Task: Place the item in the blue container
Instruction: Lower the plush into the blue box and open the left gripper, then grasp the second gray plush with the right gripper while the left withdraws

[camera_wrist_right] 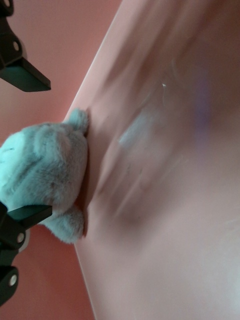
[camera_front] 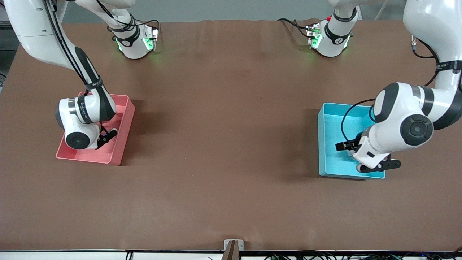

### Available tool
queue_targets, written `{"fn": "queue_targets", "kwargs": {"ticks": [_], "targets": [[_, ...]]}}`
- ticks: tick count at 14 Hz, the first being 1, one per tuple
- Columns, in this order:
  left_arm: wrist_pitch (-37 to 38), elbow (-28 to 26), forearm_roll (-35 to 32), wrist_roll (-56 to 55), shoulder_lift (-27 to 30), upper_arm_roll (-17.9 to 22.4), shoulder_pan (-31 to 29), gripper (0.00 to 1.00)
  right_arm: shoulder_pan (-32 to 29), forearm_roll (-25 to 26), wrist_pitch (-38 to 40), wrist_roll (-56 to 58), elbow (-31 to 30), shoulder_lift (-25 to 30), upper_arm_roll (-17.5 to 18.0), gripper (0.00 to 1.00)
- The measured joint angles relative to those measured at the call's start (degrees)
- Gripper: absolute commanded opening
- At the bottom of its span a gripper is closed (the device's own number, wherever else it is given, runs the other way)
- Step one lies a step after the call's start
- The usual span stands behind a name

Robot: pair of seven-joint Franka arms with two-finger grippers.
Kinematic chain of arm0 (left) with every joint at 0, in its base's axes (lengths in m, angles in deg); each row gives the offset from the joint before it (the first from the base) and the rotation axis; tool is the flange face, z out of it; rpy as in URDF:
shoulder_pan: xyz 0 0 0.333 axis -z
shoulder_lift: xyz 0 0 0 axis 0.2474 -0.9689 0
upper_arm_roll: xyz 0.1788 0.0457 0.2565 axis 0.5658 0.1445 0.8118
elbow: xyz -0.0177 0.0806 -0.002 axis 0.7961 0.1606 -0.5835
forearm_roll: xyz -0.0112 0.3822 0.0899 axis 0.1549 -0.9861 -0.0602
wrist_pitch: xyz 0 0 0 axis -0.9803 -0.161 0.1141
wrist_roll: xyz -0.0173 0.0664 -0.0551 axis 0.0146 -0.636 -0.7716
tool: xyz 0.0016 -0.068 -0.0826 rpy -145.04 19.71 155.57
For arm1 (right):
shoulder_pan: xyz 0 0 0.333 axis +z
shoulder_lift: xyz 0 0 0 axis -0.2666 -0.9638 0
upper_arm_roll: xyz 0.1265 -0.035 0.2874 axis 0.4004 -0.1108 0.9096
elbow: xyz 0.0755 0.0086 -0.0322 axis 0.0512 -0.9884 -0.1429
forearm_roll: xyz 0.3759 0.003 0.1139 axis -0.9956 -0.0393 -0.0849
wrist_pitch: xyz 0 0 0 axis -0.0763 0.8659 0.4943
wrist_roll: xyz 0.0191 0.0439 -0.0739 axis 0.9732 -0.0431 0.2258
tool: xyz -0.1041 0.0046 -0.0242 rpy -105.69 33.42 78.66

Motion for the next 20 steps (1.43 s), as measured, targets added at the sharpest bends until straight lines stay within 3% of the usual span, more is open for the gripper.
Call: {"fn": "queue_targets", "kwargs": {"ticks": [7,14,20], "targets": [[-0.1,0.2,2.3,-14.2,0.2,-6.6,1.1,1.00,-1.2,0.0,0.0,2.6,0.0,0.0,-0.1,1.00],[-1.5,2.2,2.4,-26.0,-3.0,-6.9,7.7,1.00,-2.2,0.0,0.0,5.4,0.1,0.0,-0.2,1.00],[-4.4,3.0,2.4,-29.7,-5.1,-6.9,9.8,1.00,-2.7,0.0,0.0,6.1,0.1,0.0,-0.8,0.99]]}}
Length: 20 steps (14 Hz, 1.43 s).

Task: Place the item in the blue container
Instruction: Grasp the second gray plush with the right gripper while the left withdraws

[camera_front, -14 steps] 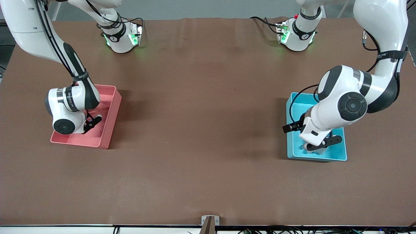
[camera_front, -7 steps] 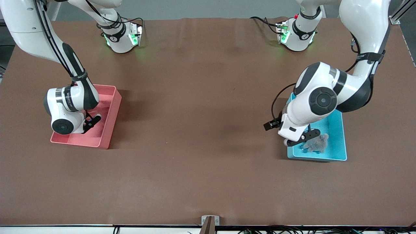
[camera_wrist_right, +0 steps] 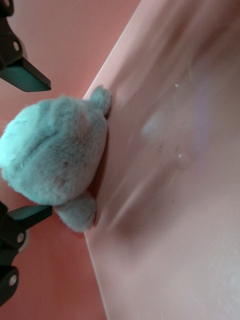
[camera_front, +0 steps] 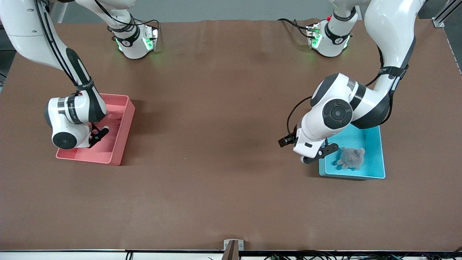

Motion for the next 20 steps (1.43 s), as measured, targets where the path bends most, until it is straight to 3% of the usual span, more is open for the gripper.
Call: {"fn": "queue_targets", "kwargs": {"ticks": [3,5,11,13,20], "targets": [[-1.9,0.0,0.0,-2.9,-1.0,0.0,0.7,1.00,0.0,0.0,0.0,0.1,0.0,0.0,0.0,0.91],[-2.6,0.0,0.0,-3.6,-1.6,0.0,1.3,1.00,0.0,0.0,0.0,0.1,0.0,0.0,0.0,0.80],[-2.7,0.1,0.0,-3.9,-1.8,0.0,1.9,1.00,0.0,0.0,0.0,1.5,0.0,0.0,0.0,0.18],[-2.8,0.4,0.0,-3.9,-1.8,0.2,1.9,1.00,0.0,0.0,0.2,1.6,0.1,0.0,0.0,0.03],[-2.8,1.3,0.0,-3.9,-1.8,0.3,1.4,1.00,0.0,-1.0,2.7,1.5,2.0,0.0,0.0,0.00]]}}
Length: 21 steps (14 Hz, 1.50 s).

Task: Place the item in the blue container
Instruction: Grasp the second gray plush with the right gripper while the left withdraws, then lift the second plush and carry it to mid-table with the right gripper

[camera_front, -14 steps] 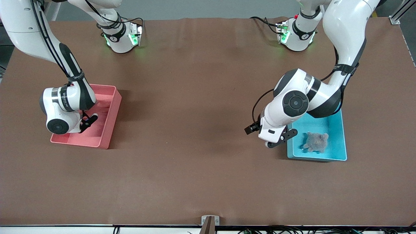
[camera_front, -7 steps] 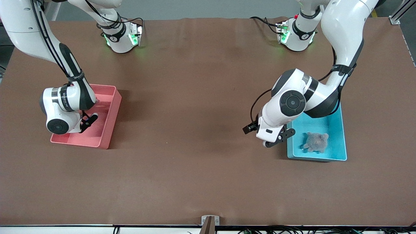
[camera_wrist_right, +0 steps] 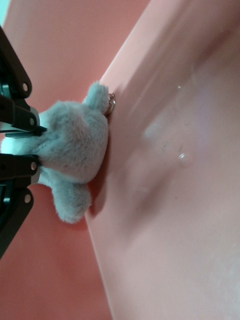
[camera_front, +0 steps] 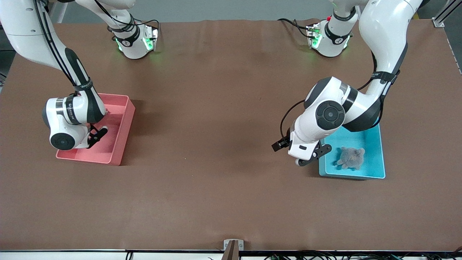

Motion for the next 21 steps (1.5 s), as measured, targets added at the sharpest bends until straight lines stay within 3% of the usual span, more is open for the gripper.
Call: {"fn": "queue_targets", "kwargs": {"ticks": [5,11,17,21], "targets": [[0.0,0.3,0.0,0.0,0.0,0.0,-0.4,1.00,0.3,-6.3,9.4,0.0,7.5,0.0,0.3,0.00],[0.0,0.6,0.0,0.0,0.0,0.0,-0.6,1.00,2.0,-14.3,17.7,-4.9,21.8,0.1,0.6,0.00],[0.1,1.1,0.0,-0.1,0.4,0.0,-0.6,1.00,6.8,-28.5,20.9,-29.5,31.3,1.1,1.0,0.00],[1.3,1.1,0.0,-0.2,1.0,0.0,-1.4,1.00,13.2,-30.5,16.9,-47.5,32.1,4.4,1.4,0.00]]}}
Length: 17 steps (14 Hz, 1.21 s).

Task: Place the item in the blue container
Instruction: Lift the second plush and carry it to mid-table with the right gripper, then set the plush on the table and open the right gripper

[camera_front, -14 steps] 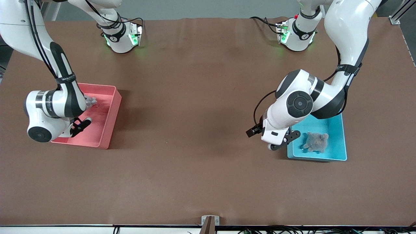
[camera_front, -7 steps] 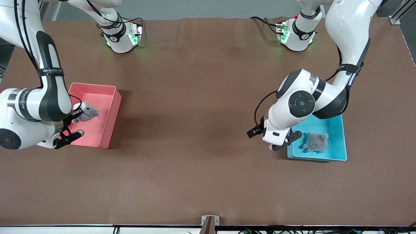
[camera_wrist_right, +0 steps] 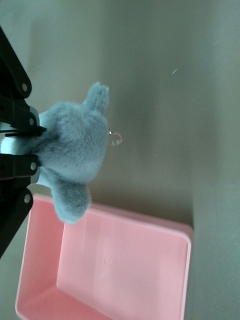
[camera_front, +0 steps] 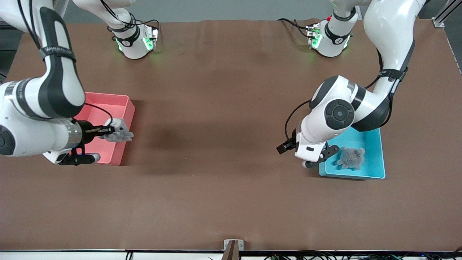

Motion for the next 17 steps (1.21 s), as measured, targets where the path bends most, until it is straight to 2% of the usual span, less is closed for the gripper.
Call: {"fn": "queue_targets", "kwargs": {"ticks": [5,9,13,17], "targets": [[0.9,0.0,0.0,0.0,0.1,-0.1,-0.1,1.00,14.9,-0.1,-13.2,-27.6,-1.2,-0.6,0.3,0.00],[1.1,-0.1,0.0,0.0,0.1,-0.1,0.0,1.00,25.0,0.0,-23.3,-44.4,-2.2,-5.9,0.2,0.00],[1.1,-0.2,0.0,0.0,0.1,-0.1,0.0,1.00,30.7,0.0,-32.0,-54.6,-2.9,-11.7,0.1,0.00],[1.1,-0.3,0.0,0.0,0.1,-0.1,0.0,1.00,32.9,0.0,-37.0,-57.5,-4.1,-14.9,0.0,0.01]]}}
